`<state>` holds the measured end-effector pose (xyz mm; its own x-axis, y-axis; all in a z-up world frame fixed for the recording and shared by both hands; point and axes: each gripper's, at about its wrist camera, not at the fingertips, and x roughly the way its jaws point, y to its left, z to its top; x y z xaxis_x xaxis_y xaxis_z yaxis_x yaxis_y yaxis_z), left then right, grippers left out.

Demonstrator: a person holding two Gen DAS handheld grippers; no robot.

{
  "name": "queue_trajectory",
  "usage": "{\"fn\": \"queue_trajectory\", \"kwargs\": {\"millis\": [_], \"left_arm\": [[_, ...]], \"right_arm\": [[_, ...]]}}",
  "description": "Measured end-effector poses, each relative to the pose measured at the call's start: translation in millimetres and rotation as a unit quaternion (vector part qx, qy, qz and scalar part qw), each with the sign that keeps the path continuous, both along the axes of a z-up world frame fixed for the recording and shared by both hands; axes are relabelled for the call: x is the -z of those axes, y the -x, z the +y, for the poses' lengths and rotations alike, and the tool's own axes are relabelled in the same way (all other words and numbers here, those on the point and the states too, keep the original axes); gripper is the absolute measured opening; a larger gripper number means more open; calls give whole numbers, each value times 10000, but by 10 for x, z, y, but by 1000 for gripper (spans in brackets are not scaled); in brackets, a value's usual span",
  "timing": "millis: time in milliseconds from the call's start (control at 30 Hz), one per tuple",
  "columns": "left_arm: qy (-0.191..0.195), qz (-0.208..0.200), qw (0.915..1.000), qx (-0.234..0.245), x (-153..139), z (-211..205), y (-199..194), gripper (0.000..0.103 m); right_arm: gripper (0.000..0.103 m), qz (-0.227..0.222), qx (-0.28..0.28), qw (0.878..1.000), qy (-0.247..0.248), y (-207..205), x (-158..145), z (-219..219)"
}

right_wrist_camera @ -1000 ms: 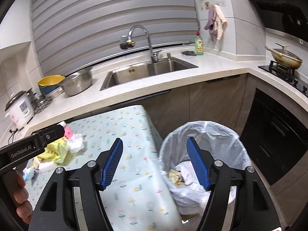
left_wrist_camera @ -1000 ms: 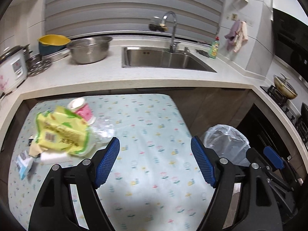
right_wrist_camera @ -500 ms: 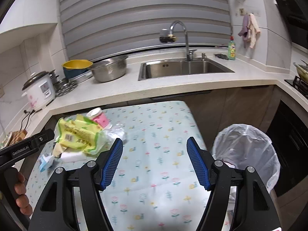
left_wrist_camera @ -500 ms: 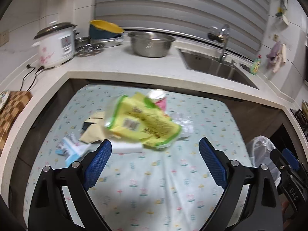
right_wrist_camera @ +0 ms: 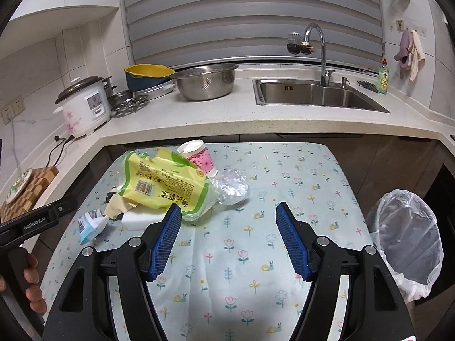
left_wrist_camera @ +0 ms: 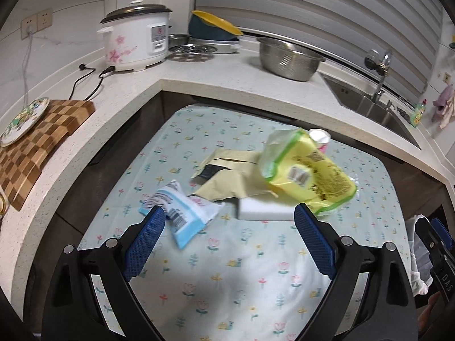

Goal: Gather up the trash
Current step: 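Grasp the blue-white wet-wipe packet with the left gripper while the right grasps the yellow snack bag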

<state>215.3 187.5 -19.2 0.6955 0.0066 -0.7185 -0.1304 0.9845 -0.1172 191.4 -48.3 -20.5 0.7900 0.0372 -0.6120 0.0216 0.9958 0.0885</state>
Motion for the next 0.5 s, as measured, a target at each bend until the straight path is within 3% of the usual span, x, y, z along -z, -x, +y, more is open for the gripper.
{"fn": "queue_trajectory", "kwargs": {"millis": [500], "left_arm": [[119, 535, 9972, -503, 477, 492, -193, 92]], "right_arm": [[66, 260, -366, 9988, 210, -618, 295, 412]]}}
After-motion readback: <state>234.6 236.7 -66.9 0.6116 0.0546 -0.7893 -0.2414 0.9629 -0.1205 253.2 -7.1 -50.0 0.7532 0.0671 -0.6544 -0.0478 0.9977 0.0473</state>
